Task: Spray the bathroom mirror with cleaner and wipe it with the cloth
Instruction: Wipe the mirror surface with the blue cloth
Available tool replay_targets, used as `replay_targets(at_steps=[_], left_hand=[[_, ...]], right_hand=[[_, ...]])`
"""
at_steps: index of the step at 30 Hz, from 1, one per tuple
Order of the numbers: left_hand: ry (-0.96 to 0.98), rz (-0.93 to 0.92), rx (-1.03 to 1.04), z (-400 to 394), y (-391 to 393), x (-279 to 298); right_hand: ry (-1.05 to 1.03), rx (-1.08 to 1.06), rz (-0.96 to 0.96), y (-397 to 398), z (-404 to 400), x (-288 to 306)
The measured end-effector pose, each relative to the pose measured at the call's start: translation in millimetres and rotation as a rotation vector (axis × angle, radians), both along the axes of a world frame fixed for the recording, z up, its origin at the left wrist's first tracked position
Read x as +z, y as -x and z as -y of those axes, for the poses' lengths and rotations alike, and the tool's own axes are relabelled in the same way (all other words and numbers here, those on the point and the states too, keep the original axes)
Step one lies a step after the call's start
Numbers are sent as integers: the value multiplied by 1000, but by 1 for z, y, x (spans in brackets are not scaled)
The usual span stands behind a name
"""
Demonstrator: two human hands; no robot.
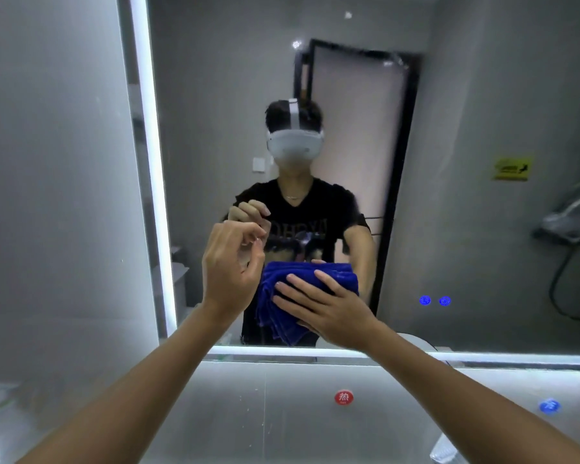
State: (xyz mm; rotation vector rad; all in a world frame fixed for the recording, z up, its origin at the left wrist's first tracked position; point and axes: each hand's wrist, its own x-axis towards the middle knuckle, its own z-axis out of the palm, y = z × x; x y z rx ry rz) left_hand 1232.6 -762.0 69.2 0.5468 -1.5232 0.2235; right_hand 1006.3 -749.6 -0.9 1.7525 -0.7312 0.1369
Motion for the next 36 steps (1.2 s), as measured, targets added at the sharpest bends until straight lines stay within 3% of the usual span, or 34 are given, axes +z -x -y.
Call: replay_targets(at_steps=[4,14,18,24,33,36], left_hand=[[71,47,14,-2,-1,25],[199,22,-26,-8,7,96],[185,24,-3,-2,-1,100],[122,-102,-86,0,3,66],[41,-89,-86,-12,26,19],[9,-27,-48,-13,28,1]], right_hand=[[11,-4,-62,3,1,47],[316,-74,422,6,3,226],[365,-103,668,4,5,260],[351,-79,645,0,5,210],[193,-9,441,19,-4,41],[119,-2,347,28,-9,12]])
